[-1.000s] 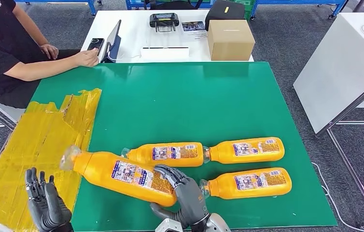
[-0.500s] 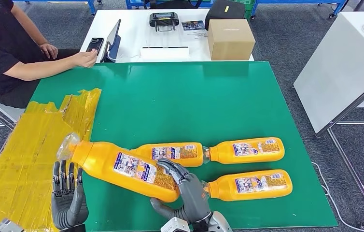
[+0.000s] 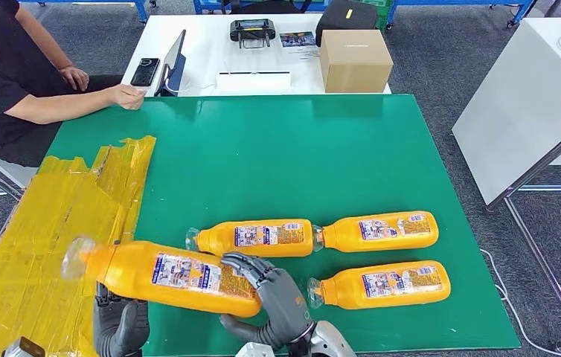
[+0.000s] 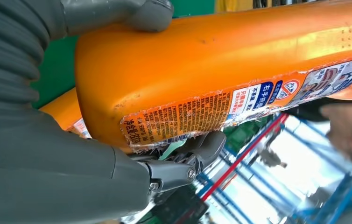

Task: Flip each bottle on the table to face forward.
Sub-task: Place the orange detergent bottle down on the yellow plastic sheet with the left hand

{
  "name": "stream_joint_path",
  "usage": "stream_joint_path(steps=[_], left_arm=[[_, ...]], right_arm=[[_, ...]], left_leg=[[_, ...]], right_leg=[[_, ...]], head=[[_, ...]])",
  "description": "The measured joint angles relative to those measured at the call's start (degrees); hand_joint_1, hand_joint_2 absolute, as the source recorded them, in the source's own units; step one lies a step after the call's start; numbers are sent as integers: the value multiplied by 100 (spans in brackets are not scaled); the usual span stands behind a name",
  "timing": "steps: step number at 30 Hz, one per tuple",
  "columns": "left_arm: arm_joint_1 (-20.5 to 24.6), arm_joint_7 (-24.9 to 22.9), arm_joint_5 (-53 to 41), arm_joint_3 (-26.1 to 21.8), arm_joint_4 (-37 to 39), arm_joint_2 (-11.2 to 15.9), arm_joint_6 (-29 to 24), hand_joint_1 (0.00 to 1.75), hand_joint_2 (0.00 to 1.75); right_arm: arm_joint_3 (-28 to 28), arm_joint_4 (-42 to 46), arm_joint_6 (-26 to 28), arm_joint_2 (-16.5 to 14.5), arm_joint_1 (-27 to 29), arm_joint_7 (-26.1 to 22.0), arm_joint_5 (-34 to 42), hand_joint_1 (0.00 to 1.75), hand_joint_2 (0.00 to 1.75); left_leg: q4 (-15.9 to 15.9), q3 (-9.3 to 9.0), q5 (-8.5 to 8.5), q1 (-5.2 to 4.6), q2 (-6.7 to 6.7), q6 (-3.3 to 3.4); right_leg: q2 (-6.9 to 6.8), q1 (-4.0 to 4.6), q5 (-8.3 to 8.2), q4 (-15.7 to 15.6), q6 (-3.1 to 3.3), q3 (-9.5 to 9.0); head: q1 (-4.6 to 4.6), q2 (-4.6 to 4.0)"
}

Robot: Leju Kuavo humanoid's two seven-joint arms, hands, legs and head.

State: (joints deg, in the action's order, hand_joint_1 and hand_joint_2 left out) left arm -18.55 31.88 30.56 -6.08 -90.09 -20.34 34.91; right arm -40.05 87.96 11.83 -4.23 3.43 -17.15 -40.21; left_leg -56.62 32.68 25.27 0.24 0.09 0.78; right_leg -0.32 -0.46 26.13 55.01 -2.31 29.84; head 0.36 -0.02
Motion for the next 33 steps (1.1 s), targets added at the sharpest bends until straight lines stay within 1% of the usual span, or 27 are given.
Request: stream_joint_path(steps=[11, 17, 20, 24, 29, 33], left_arm=[[18, 36, -227, 123, 68, -18, 61, 0, 175], [28, 58, -235, 120, 119, -18, 61, 0, 175], [30, 90, -306, 117, 144, -18, 60, 0, 175], [31, 183, -458, 116, 184, -18, 48, 175, 175], [29, 333, -537, 122, 194, -18, -10, 175, 175], [28, 384, -595, 152, 178, -18, -188, 175, 175]], right_arm=[[-540, -882, -380, -178, -670, 12, -345, 175, 175], [-679, -1152, -409, -244, -829, 12, -393, 175, 175], [-782, -1378, -438, -359, -922, 14, -473, 175, 175], [-912, -1738, -425, -517, -1091, 16, -521, 175, 175], [-995, -1980, -369, -595, -1210, 62, -520, 175, 175], [-1025, -2047, -321, -609, -1238, 126, -529, 175, 175]], left_leg=[[0, 0, -1, 0, 0, 0], [0, 1, -1, 0, 0, 0], [0, 1, -1, 0, 1, 0], [0, 0, -2, 3, 2, -2], [0, 1, -2, 2, 2, -2], [0, 1, -2, 1, 2, -1]], right_leg=[[0, -1, 0, 1, 0, 0], [0, -1, 0, 1, 0, 1], [1, 0, 0, 1, 0, 3], [1, 2, 0, 1, 0, 4], [1, 1, 0, 1, 0, 4], [1, 0, 0, 1, 0, 5]], head=[[1, 0], [1, 0], [-1, 0], [1, 0], [0, 0], [1, 0]])
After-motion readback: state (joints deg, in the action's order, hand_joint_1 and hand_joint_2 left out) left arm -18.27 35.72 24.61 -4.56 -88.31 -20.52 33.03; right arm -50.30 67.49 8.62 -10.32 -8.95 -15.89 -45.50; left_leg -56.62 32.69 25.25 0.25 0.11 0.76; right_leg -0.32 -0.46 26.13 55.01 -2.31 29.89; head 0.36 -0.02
